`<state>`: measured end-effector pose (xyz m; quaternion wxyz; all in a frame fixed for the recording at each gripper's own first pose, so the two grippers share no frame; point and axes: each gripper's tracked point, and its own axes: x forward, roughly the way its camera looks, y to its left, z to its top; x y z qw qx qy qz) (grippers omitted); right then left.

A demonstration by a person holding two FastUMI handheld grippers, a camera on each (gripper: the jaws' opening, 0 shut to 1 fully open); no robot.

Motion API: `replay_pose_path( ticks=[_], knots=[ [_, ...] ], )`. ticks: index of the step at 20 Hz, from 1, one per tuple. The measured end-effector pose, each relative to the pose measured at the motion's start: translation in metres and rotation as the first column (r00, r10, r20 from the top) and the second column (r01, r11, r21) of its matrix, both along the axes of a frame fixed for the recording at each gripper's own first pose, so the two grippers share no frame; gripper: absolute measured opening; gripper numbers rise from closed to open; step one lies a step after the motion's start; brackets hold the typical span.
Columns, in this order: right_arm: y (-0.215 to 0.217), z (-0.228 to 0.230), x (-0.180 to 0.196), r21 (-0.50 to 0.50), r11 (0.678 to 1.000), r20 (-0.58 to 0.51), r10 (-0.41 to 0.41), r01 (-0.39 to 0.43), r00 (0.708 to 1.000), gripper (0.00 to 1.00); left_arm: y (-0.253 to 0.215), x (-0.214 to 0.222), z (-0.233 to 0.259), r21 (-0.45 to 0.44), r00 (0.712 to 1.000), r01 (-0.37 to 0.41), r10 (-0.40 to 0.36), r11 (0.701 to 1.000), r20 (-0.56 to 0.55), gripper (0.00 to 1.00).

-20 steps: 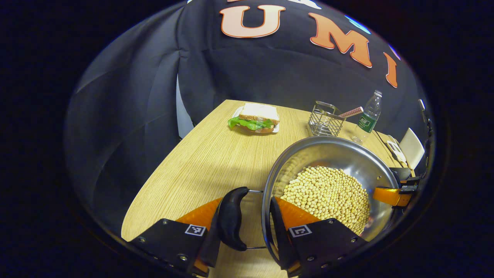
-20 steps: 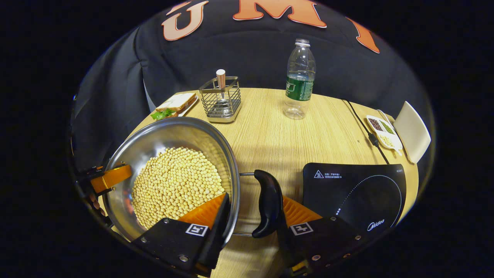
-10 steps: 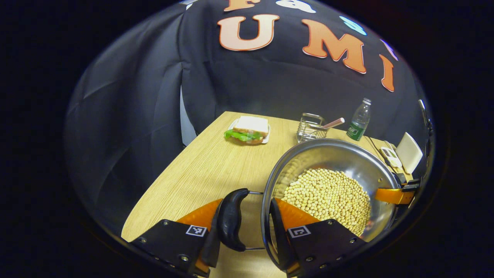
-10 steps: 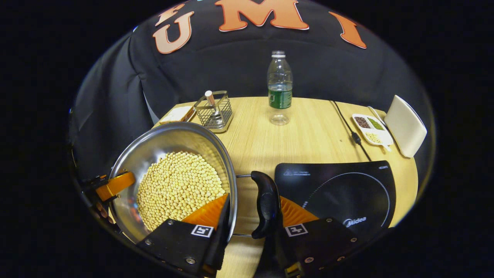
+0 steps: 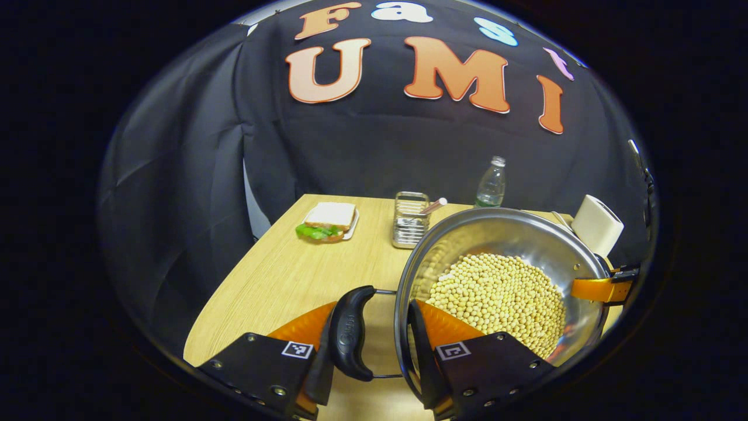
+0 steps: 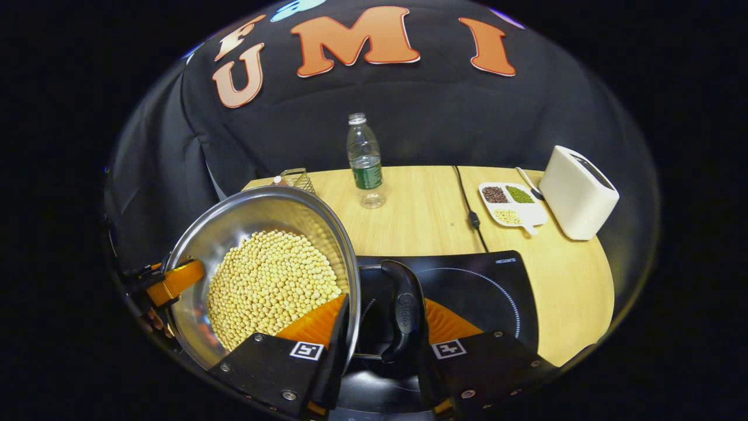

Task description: First push the handle of the pot to place it horizontally, then grasp the pot with both hands and set it on the induction cooktop.

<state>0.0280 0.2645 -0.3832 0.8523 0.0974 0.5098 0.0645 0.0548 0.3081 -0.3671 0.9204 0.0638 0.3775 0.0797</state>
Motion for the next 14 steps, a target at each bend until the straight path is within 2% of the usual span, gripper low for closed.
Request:
replay_pose_path(
  ticks=[4,5,6,14],
  knots=[
    [-0.035,0.005,0.0,-0.012,1.0,0.009,-0.022,0.022,1.0,0.53,0.001,0.001,0.001,-0.003,0.999,0.037,-0.037,0.999,0.006,0.61],
    [-0.042,0.005,-0.001,-0.013,1.0,0.009,-0.028,0.028,1.0,0.48,0.001,0.002,0.001,-0.002,0.999,0.047,-0.047,0.999,0.006,0.61],
    [-0.049,0.005,-0.001,-0.013,0.999,0.009,-0.033,0.033,0.999,0.53,0.0,0.002,0.0,-0.001,0.999,0.053,-0.053,0.999,0.007,0.6],
    [-0.107,0.014,-0.006,-0.036,0.997,0.024,-0.065,0.066,0.998,0.53,0.002,0.007,0.002,-0.007,0.993,0.116,-0.116,0.993,0.007,0.6]
  ],
)
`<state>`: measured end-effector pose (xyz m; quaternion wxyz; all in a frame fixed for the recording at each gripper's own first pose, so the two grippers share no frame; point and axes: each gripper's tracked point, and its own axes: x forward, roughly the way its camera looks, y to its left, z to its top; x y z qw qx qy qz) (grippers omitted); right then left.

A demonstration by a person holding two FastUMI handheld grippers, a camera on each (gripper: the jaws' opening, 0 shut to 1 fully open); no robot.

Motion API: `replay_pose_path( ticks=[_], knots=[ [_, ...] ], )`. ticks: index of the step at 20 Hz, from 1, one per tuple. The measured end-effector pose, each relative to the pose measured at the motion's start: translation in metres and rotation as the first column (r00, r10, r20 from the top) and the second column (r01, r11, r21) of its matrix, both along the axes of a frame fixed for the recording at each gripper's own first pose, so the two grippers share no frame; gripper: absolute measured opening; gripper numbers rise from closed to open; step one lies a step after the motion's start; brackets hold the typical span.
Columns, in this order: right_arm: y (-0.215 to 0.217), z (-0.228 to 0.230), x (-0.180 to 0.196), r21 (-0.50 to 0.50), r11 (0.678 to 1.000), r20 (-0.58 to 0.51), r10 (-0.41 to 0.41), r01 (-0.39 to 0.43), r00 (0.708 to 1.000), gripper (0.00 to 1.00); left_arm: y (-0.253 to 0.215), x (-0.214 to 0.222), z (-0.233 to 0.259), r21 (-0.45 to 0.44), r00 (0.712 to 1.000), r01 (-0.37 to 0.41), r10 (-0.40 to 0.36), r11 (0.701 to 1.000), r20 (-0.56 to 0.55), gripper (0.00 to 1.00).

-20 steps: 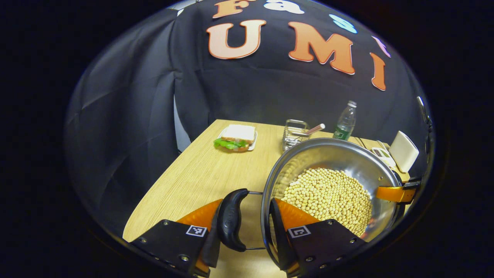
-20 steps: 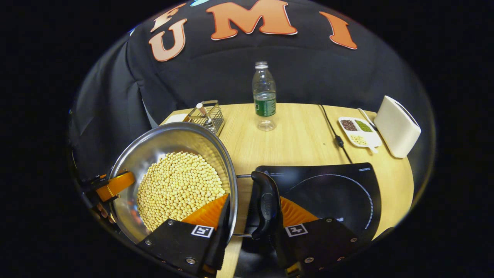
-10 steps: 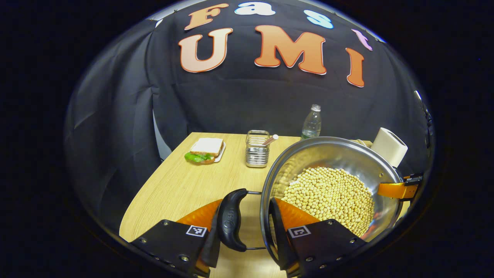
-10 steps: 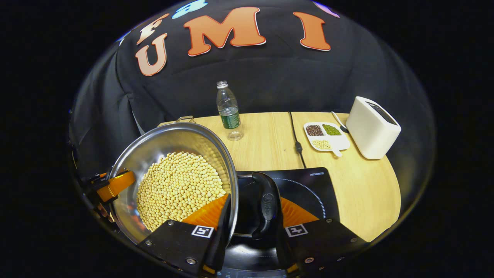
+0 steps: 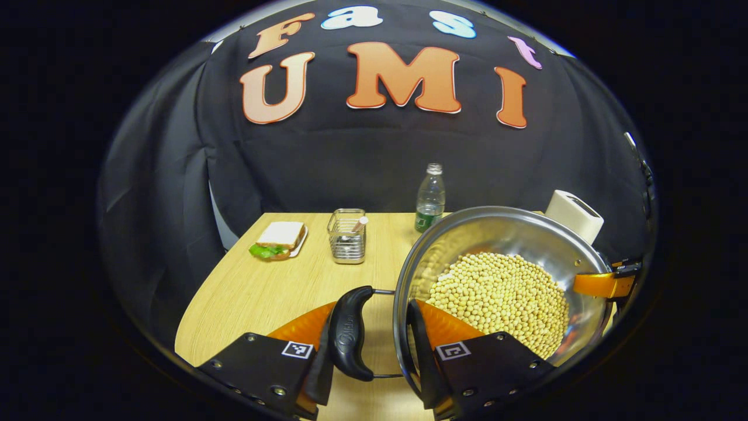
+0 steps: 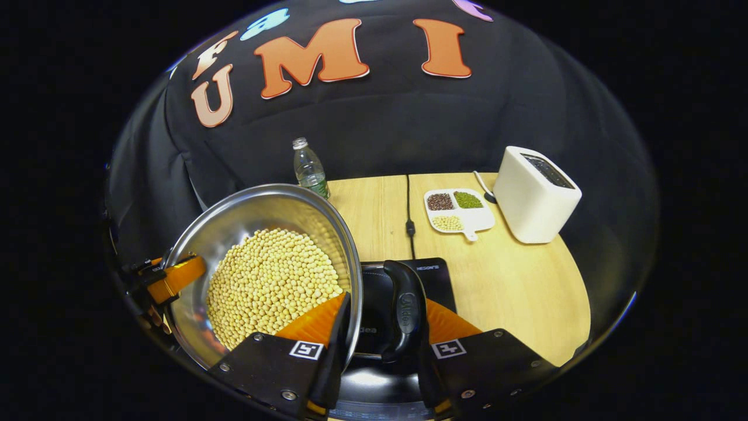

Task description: First push the handle of the pot to place it horizontally, then grasp the pot with both hands and set it on the induction cooktop.

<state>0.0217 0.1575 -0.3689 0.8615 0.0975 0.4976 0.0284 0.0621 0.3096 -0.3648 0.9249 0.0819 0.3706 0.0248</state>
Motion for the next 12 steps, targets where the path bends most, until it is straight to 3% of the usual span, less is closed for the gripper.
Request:
replay_pose_path(
  ticks=[5,6,7,12],
  knots=[
    [-0.035,-0.001,-0.01,-0.008,0.999,-0.006,-0.032,0.032,0.999,0.53,0.001,0.006,0.002,-0.007,0.999,0.04,-0.04,0.999,-0.005,0.61],
    [-0.042,-0.002,-0.011,-0.011,0.999,-0.007,-0.039,0.038,0.999,0.48,0.0,0.006,-0.001,-0.008,0.999,0.048,-0.048,0.999,-0.007,0.61],
    [-0.045,-0.002,-0.01,-0.013,0.999,-0.006,-0.044,0.044,0.999,0.53,0.0,0.007,-0.002,-0.01,0.999,0.053,-0.053,0.999,-0.008,0.61],
    [-0.043,0.002,-0.01,-0.011,0.998,-0.013,-0.065,0.065,0.998,0.49,0.001,0.012,-0.001,-0.012,0.997,0.072,-0.073,0.997,-0.018,0.61]
  ],
)
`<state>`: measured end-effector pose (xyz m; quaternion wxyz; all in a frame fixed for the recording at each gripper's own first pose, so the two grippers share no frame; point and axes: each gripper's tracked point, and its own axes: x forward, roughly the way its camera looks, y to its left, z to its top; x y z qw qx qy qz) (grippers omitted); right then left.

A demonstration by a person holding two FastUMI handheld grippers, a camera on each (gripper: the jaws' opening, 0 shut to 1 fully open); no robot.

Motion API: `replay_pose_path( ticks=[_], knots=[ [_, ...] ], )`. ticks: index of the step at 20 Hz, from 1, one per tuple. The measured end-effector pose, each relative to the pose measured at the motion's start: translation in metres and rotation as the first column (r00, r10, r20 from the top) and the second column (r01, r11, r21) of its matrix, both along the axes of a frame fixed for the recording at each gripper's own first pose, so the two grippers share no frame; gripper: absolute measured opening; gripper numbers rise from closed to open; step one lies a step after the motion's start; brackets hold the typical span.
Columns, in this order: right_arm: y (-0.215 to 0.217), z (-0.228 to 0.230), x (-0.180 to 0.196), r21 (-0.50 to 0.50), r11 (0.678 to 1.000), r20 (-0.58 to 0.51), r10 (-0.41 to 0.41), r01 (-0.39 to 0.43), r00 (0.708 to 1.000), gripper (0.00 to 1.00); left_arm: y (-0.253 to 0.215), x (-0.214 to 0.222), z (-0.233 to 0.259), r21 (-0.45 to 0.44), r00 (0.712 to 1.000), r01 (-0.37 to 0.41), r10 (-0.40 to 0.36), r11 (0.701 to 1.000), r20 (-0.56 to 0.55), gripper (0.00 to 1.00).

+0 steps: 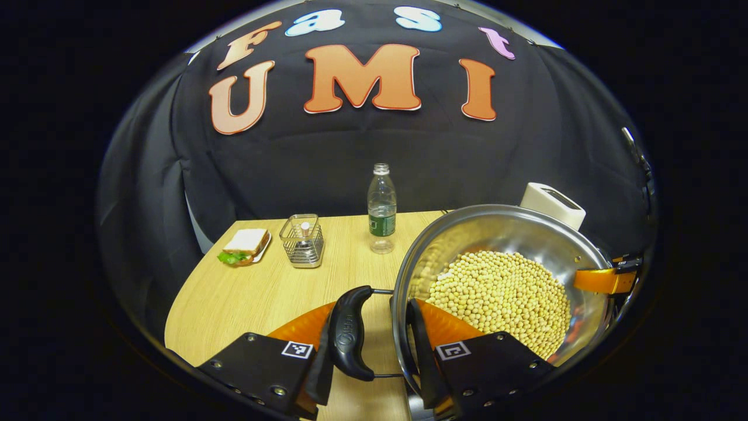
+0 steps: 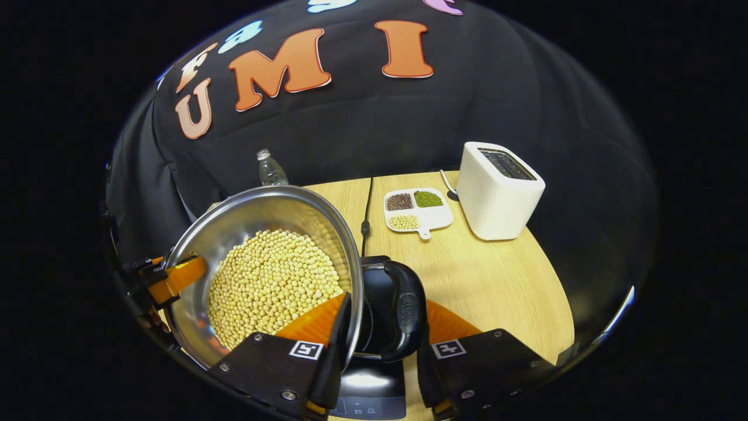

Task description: First push the handle of the pot to place it horizontally, then grasp the pot with both hands and set it on the induction cooktop.

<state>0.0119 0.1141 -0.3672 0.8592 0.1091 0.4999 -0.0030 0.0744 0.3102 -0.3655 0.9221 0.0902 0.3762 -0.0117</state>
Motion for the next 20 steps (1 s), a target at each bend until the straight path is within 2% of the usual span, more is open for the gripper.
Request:
replay_pose_path(
  ticks=[2,17,18,19,20],
  knots=[
    [-0.002,-0.002,0.001,0.002,1.0,-0.002,-0.005,0.005,1.0,0.53,0.0,-0.001,0.001,0.003,1.0,0.001,-0.001,1.0,-0.004,0.61],
    [-0.001,-0.054,0.003,0.003,1.0,-0.074,-0.001,0.002,0.997,0.53,-0.002,0.0,-0.002,-0.002,0.996,-0.03,0.029,1.0,-0.082,0.61],
    [0.001,-0.056,0.004,0.002,1.0,-0.08,0.002,-0.001,0.997,0.49,-0.002,-0.002,-0.003,-0.003,0.996,-0.033,0.032,0.999,-0.088,0.61],
    [0.002,-0.059,0.004,0.003,1.0,-0.082,0.001,-0.001,0.997,0.53,-0.002,-0.002,-0.004,-0.004,0.995,-0.036,0.036,0.999,-0.094,0.61],
    [0.003,-0.062,0.005,0.003,1.0,-0.088,0.005,-0.005,0.996,0.53,-0.002,-0.004,-0.007,-0.005,0.994,-0.039,0.038,0.999,-0.101,0.61]
  ],
)
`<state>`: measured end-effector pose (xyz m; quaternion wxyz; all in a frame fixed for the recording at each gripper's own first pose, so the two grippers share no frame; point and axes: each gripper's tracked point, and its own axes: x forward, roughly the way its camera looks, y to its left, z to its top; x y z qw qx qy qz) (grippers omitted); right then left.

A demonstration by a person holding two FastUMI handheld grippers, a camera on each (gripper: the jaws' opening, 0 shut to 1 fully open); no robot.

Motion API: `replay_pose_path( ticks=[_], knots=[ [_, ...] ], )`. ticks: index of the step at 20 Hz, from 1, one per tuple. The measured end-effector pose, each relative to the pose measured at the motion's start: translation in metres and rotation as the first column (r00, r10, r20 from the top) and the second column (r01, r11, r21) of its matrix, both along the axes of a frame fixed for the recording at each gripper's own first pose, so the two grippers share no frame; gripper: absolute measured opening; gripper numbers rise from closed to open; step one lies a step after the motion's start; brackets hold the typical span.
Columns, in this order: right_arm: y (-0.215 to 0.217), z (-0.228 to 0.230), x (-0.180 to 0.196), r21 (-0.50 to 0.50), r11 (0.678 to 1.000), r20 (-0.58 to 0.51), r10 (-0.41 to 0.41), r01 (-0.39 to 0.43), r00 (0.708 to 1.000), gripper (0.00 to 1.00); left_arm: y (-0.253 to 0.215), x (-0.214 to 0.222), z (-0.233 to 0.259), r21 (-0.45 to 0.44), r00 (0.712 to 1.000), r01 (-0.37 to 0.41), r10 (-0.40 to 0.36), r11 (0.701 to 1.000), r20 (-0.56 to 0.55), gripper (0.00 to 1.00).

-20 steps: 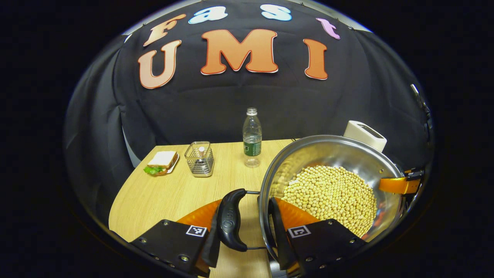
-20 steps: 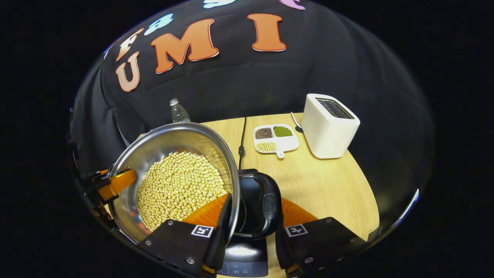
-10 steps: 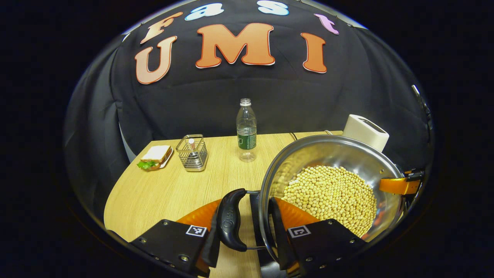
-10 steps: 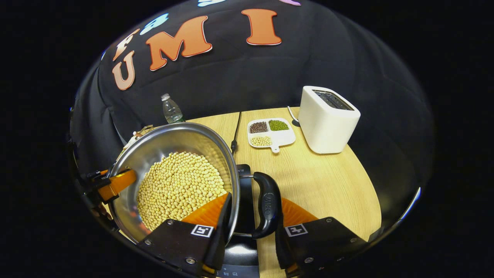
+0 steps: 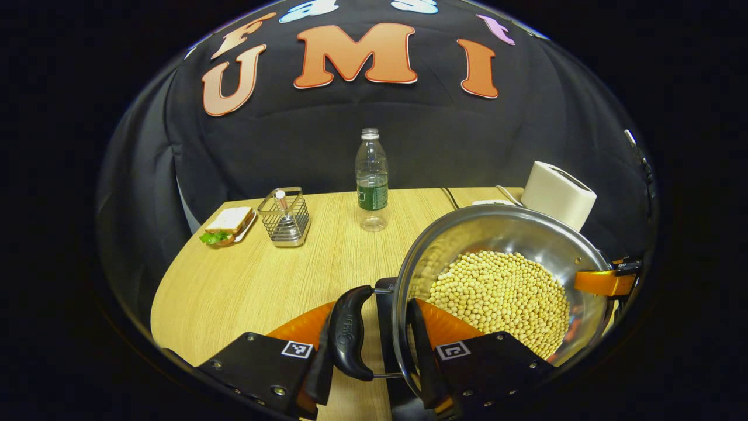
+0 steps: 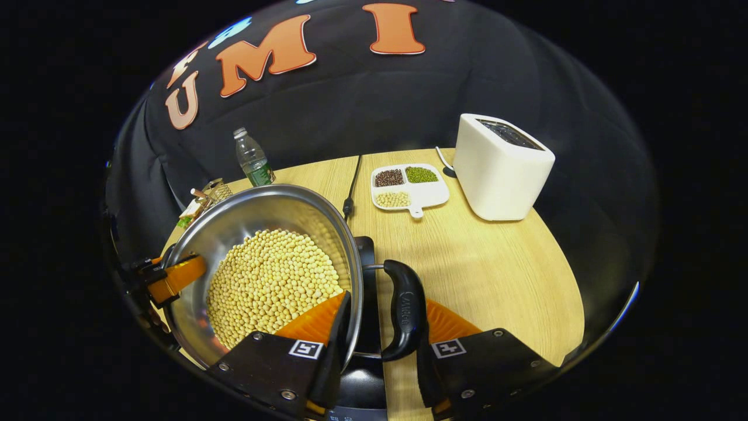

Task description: First push the handle of the pot to place it horizontally, then grasp the pot with both hands and set it on the induction cooktop.

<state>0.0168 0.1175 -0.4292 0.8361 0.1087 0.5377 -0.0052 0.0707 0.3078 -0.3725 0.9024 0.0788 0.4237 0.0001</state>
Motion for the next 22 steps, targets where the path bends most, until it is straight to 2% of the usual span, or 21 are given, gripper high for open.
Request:
replay_pose_path(
  ticks=[1,2,3,5,6,7,11,14,17,19,21,22],
  knots=[
    [0.001,-0.002,0.0,0.001,1.0,-0.002,-0.002,0.002,1.0,0.49,0.001,0.002,0.0,0.0,1.0,-0.003,0.003,1.0,-0.005,0.61],
    [0.0,-0.005,-0.001,0.001,1.0,-0.009,0.002,-0.002,1.0,0.53,0.0,0.001,0.001,0.0,1.0,-0.006,0.006,1.0,-0.011,0.61],
    [0.001,-0.006,0.0,0.003,1.0,-0.014,0.002,-0.002,1.0,0.49,0.001,0.002,0.001,0.0,1.0,-0.008,0.008,1.0,-0.017,0.61],
    [0.003,-0.01,0.0,0.003,1.0,-0.024,0.006,-0.006,1.0,0.53,0.001,0.004,0.002,-0.002,0.999,-0.015,0.015,1.0,-0.029,0.61],
    [0.002,-0.01,0.005,-0.004,1.0,-0.012,0.006,-0.006,1.0,0.49,0.001,0.003,0.003,-0.01,0.999,-0.018,0.017,1.0,-0.027,0.61],
    [0.003,-0.008,0.003,-0.004,1.0,-0.014,0.005,-0.005,1.0,0.53,0.003,0.002,0.002,-0.01,0.999,-0.021,0.021,1.0,-0.031,0.61],
    [-0.002,-0.007,0.001,0.009,1.0,-0.014,0.003,-0.003,1.0,0.54,0.003,0.0,0.0,-0.019,0.999,-0.019,0.018,1.0,-0.031,0.61],
    [-0.002,-0.006,0.002,0.016,1.0,0.0,0.024,-0.024,1.0,0.59,0.001,-0.003,-0.001,-0.025,1.0,-0.007,0.006,1.0,-0.022,0.61],
    [0.001,-0.003,0.001,0.007,0.997,0.022,0.078,-0.078,0.997,0.69,0.0,-0.005,-0.002,0.028,1.0,0.023,-0.023,0.999,-0.007,0.7],
    [-0.002,0.01,0.004,-0.03,0.994,0.066,0.104,-0.103,0.992,0.74,-0.001,0.0,0.008,0.017,1.0,0.009,-0.009,1.0,0.016,0.75],
    [-0.006,0.036,0.012,-0.065,0.991,0.136,0.128,-0.12,0.982,0.75,0.01,0.01,0.031,0.042,0.996,0.012,-0.016,0.999,0.083,0.77],
    [-0.01,0.053,0.018,-0.082,0.99,0.179,0.131,-0.118,0.975,0.82,0.009,0.014,0.045,0.048,0.993,0.017,-0.022,0.999,0.114,0.79]
  ],
)
